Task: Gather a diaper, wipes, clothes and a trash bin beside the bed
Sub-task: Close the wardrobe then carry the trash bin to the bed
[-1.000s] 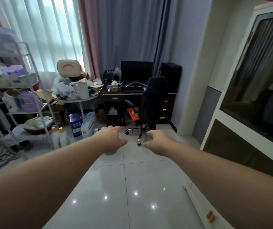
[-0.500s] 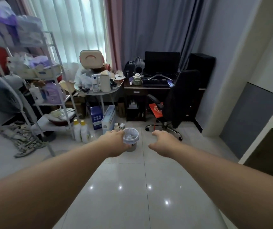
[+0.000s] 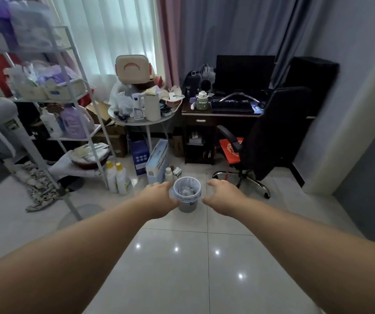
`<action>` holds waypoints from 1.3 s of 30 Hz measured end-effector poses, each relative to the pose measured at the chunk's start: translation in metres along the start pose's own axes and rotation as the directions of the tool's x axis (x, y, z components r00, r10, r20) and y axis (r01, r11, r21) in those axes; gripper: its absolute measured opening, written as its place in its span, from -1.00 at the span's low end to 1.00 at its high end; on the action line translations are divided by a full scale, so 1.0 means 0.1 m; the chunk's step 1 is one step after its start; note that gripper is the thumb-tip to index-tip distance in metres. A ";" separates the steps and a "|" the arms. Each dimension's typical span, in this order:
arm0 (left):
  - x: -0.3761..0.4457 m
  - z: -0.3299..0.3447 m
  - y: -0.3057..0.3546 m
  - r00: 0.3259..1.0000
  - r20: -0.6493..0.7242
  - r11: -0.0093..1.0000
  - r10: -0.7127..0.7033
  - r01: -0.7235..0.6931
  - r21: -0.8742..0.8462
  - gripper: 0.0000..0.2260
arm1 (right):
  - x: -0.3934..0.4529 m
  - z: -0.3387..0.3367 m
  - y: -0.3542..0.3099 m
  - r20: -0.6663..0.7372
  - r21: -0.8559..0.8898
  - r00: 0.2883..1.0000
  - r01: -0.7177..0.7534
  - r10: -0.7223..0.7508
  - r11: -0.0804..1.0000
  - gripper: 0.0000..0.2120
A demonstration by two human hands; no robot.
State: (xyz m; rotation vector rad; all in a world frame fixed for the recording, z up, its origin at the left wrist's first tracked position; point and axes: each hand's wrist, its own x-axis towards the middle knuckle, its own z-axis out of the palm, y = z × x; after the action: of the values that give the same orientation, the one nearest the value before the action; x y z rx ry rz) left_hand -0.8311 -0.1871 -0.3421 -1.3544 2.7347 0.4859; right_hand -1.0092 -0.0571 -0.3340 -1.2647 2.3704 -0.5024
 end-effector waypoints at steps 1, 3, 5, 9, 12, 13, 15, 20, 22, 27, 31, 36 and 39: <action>0.17 0.04 0.05 1.000 0.010 1.000 -0.011 0.011 -0.019 -0.31 | 0.18 -0.04 0.07 0.011 0.007 1.000 -0.005 0.005 1.000 -0.34; 0.44 0.12 0.11 1.000 0.019 0.999 -0.022 0.023 -0.049 -0.33 | 0.44 -0.10 0.19 0.019 0.034 0.999 -0.027 0.027 0.999 -0.34; 0.66 0.21 0.16 0.999 0.023 0.997 -0.032 0.033 -0.073 -0.34 | 0.67 -0.14 0.29 0.020 0.061 0.999 -0.044 0.043 0.997 -0.38; 1.12 0.37 0.19 0.997 0.059 0.997 -0.043 0.047 -0.054 -0.27 | 1.12 -0.14 0.48 0.033 0.085 0.997 -0.075 0.073 0.994 -0.47; 1.48 0.40 0.14 0.996 0.068 0.998 -0.049 0.052 -0.045 -0.26 | 1.47 -0.11 0.54 0.051 0.086 0.993 -0.109 0.105 0.990 -0.41; 1.65 0.39 0.11 0.996 0.071 0.998 -0.048 0.051 -0.040 -0.27 | 1.62 -0.10 0.54 0.051 0.081 0.992 -0.119 0.115 0.990 -0.39; 1.95 0.37 0.03 0.996 0.073 0.998 -0.044 0.046 -0.033 -0.29 | 1.90 -0.06 0.53 0.044 0.071 0.990 -0.136 0.134 0.988 -0.34; 2.88 0.28 -0.30 0.995 0.096 0.999 -0.014 0.018 -0.045 -0.30 | 2.77 0.08 0.38 0.041 0.041 0.986 -0.164 0.162 0.986 -0.29; 3.25 0.22 -0.46 0.992 0.124 0.999 -0.007 0.012 -0.042 -0.29 | 3.12 0.14 0.29 0.043 0.057 0.982 -0.185 0.182 0.981 -0.29; 3.96 0.11 -0.87 0.980 0.199 1.000 0.002 0.000 -0.011 -0.32 | 3.83 0.32 0.06 0.082 0.041 0.972 -0.224 0.221 0.974 -0.34; 4.43 0.08 -1.10 0.974 0.227 1.000 -0.010 0.008 0.010 -0.28 | 4.30 0.47 -0.08 0.123 0.032 0.966 -0.233 0.227 0.972 -0.39; 4.95 0.16 -1.22 0.963 0.269 0.999 -0.030 0.024 0.029 -0.26 | 4.88 0.56 -0.07 0.160 0.026 0.959 -0.239 0.232 0.971 -0.36; 5.28 0.24 -1.19 0.956 0.294 1.000 -0.027 0.023 0.018 -0.30 | 5.23 0.58 0.04 0.185 0.029 0.952 -0.255 0.246 0.967 -0.37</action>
State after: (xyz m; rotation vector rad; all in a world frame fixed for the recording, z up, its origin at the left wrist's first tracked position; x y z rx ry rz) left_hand -1.0641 -0.6524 -0.4918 -1.2014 2.4728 0.6098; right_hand -1.2474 -0.5024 -0.4802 -0.9258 2.3044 -0.3521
